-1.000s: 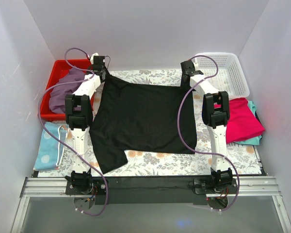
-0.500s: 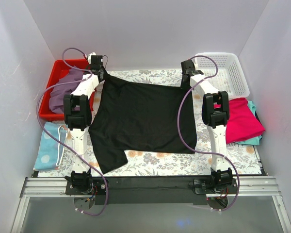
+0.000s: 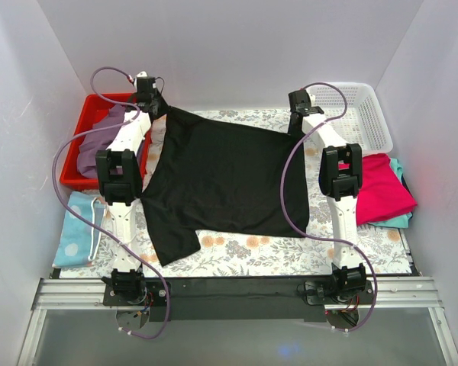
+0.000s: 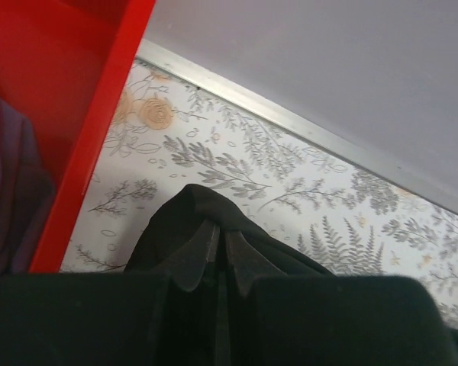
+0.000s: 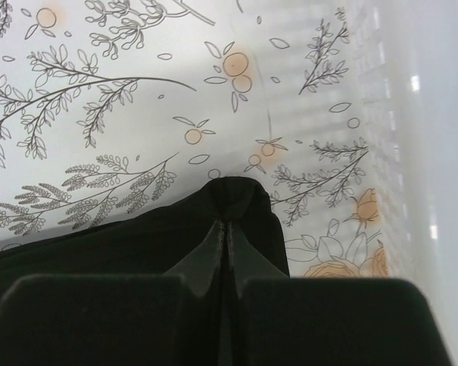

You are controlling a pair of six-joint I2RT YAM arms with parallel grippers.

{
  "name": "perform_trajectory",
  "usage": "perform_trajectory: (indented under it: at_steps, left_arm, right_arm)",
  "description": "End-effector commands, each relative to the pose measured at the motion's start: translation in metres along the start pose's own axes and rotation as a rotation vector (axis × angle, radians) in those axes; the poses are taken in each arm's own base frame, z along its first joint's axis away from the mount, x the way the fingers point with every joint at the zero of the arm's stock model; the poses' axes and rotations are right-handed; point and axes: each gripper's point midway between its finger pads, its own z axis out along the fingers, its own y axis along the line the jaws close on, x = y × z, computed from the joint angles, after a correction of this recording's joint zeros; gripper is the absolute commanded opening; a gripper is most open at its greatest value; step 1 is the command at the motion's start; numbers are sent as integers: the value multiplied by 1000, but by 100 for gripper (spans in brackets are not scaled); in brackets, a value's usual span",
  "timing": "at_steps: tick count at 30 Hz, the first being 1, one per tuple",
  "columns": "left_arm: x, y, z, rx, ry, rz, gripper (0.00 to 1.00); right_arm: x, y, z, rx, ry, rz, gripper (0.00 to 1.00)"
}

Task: Fold and stack the t-shirts
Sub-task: Fold the tshirt

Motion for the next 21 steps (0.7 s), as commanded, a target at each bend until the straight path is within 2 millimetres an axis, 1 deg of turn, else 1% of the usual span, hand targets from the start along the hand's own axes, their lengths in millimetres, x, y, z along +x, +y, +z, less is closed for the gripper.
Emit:
perform_trajectory:
  at_steps: [1,4,6,7,8,9,10,11,12,13,14,15,16,17,18,19,20,21]
  left_arm:
    - [-64,-36,-48,123,-109,-36,0]
    - [-64,-41,-56,142,-97,-46,0]
    - [-57,-45,-61,169,-58,-56,0]
    - [-55,-46,-67,167,-46,-58,0]
    - [-46,-42,-67,160,-20,-61,0]
    - [-41,-40,-70,155,-6,-68,0]
    - [-48,-43,-83,165,-18,-73,0]
    - [-44,-40,-86,161,-8,-76,0]
    - [-34,-37,-88,153,15,-84,0]
    - [-38,-38,-99,159,10,-93,0]
    - [-35,-38,-103,163,18,-96,0]
    - [-25,-35,-105,162,50,-99,0]
    - [-20,-33,-109,156,66,-116,0]
    - [-23,-36,-120,166,62,-119,0]
    - [-20,-34,-124,162,70,-122,0]
    - [-7,-28,-127,147,106,-135,0]
    - [-10,-29,-138,157,97,-134,0]
    - [-5,-27,-142,152,108,-136,0]
  right_arm:
    - [-51,-21,-35,27,-113,34,1]
    - [-50,-20,-42,11,-109,35,1]
    - [-46,-21,-48,4,-100,37,1]
    - [-50,-23,-55,0,-109,42,1]
    - [-49,-22,-58,-10,-107,42,1]
    - [-42,-23,-57,-8,-93,38,1]
    - [-47,-24,-66,-13,-108,43,1]
    - [-43,-23,-68,-20,-102,40,1]
    - [-38,-24,-68,-22,-92,36,1]
    - [-40,-26,-75,-26,-98,40,1]
    - [-37,-23,-79,-41,-92,40,1]
    - [-27,-24,-78,-40,-71,35,1]
    - [-27,-25,-85,-44,-76,38,1]
    - [-24,-23,-88,-53,-73,38,1]
    - [-20,-23,-90,-58,-67,38,1]
    - [-12,-25,-94,-56,-56,33,1]
    - [-6,-24,-96,-58,-47,30,1]
    - [-3,-24,-98,-64,-45,32,1]
